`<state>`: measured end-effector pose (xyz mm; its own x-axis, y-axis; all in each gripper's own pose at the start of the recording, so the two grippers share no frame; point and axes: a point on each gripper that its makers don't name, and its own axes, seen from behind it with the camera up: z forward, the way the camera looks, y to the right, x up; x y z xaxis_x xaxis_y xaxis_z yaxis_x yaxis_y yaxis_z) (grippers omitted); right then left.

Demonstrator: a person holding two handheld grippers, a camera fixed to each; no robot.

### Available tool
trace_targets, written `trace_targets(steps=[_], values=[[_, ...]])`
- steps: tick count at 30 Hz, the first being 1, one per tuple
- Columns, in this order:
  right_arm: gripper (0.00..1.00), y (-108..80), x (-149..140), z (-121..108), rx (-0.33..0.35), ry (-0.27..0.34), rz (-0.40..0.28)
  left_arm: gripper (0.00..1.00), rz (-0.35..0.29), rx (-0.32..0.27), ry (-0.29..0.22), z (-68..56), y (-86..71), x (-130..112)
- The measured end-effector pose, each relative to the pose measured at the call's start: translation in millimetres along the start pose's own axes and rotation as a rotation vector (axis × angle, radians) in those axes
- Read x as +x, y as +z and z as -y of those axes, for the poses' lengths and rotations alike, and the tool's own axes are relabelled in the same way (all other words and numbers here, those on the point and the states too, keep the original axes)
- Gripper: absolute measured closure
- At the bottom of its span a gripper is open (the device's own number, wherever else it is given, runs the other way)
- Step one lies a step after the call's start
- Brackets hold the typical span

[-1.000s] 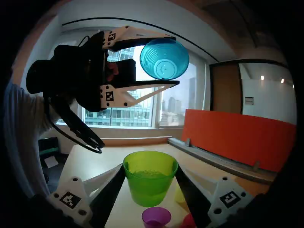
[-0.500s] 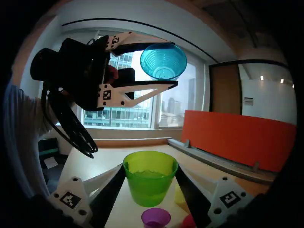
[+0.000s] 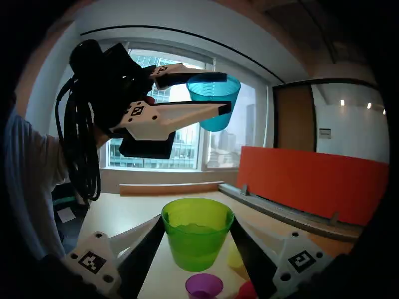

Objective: Pour water

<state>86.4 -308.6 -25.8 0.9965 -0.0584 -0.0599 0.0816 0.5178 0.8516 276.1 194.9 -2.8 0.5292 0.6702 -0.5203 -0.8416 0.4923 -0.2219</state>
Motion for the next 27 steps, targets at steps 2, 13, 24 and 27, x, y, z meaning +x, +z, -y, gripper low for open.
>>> trace_targets(steps=[2,13,24,27], values=[[0.09,-0.4,0.5,-0.4,-0.003,-0.001,-0.001,0.12,0.006,0.001,-0.067,1.6,-0.6,-1.6],[0.09,-4.4,5.8,-0.7,-0.009,0.005,-0.016,0.12,0.003,-0.011,-0.451,11.0,4.1,-9.4],[0.09,-8.3,10.7,1.1,-0.018,0.012,-0.027,0.12,-0.010,-0.050,-0.778,14.0,14.9,-14.4],[0.09,-9.3,11.9,1.4,-0.019,0.011,-0.028,0.12,-0.016,-0.067,-0.855,12.3,19.2,-15.0]])
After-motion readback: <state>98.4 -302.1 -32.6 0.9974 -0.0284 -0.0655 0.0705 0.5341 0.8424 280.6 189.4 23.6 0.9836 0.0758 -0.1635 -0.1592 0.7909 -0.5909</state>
